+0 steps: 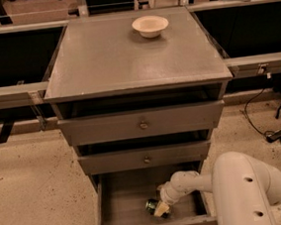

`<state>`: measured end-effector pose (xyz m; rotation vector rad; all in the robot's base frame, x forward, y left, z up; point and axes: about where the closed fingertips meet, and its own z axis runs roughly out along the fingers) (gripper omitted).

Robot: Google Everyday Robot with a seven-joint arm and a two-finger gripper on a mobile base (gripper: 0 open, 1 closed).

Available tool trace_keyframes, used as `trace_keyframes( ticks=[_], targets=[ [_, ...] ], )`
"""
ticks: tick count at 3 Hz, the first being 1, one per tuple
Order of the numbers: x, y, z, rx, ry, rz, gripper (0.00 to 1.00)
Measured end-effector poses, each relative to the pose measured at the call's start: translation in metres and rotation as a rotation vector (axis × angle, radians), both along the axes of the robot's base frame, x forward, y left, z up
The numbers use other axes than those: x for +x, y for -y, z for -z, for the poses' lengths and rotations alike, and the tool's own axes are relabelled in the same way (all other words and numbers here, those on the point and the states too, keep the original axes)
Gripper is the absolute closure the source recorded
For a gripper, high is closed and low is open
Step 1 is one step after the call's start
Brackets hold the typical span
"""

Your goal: Pick green can from bottom drawer and place on counter

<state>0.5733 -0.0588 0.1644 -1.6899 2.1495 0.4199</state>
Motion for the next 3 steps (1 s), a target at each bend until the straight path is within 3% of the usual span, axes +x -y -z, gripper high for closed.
trace_keyframes(
  ticks=[3],
  targets=[
    [0.007,-0.016,0.032,-0.109,-0.103,-0.075,0.28]
  ],
)
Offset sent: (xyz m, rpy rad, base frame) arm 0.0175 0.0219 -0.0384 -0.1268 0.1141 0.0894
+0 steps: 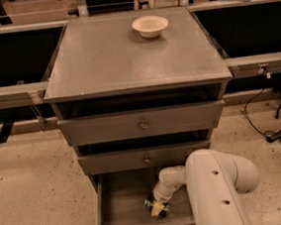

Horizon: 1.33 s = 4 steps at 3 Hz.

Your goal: Pick green can from bottom drawer and place on counter

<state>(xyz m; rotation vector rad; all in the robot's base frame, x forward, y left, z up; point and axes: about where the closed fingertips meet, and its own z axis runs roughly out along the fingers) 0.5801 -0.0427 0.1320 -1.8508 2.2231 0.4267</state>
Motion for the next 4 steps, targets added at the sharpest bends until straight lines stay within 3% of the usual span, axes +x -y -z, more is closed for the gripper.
trace_keyframes(
  ticks=[1,3,4],
  targets=[
    [-0.004,-0.004,-0.004,-0.038,-0.029,-0.022,0.46],
    [-0.011,-0.02,-0.019,-0.064,-0.058,-0.081,0.92],
    [-0.007,-0.016,-0.069,-0.03,-0.013,-0.077,1.0]
  ],
)
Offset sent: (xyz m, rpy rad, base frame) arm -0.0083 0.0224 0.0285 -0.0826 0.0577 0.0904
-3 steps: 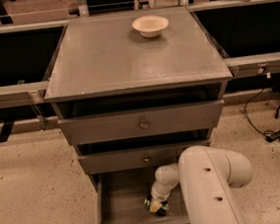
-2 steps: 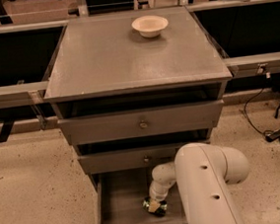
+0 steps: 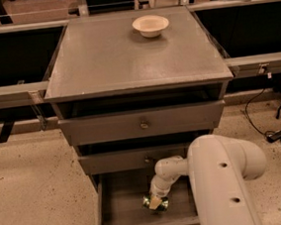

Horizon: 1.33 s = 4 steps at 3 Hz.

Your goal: Pick green can from bottom drawer and place on counter

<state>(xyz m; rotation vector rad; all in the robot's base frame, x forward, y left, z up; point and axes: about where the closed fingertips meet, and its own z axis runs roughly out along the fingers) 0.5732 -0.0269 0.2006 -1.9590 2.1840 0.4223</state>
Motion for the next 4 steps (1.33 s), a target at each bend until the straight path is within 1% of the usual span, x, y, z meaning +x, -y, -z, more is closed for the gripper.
trace_keyframes(
  ticks=[1,2,3,4],
  targets=[
    [0.007,0.013,-0.08,0.098,0.078,0.001,1.0],
    [0.019,0.028,-0.169,0.244,0.154,0.011,1.0],
    [0.021,0.046,-0.252,0.318,0.235,-0.015,1.0],
    [0.027,0.049,-0.329,0.298,0.298,-0.061,1.0]
  ],
)
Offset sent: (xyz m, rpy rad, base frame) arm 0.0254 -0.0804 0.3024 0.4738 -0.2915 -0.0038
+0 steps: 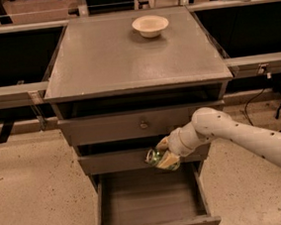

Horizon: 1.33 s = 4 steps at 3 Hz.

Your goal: Pick green can from bottom drawer and place on counter

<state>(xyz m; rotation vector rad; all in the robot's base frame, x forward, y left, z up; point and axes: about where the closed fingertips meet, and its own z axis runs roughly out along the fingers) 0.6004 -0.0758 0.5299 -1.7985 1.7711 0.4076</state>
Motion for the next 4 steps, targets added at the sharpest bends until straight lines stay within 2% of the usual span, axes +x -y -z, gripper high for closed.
trace_keyframes(
  ticks=[2,4],
  targets=[
    [0.025,-0.01,-0.114,-0.15,0.105,-0.018,1.0],
    [0.052,-0.008,-0.22,-0.19,0.161,-0.017,1.0]
  ],
)
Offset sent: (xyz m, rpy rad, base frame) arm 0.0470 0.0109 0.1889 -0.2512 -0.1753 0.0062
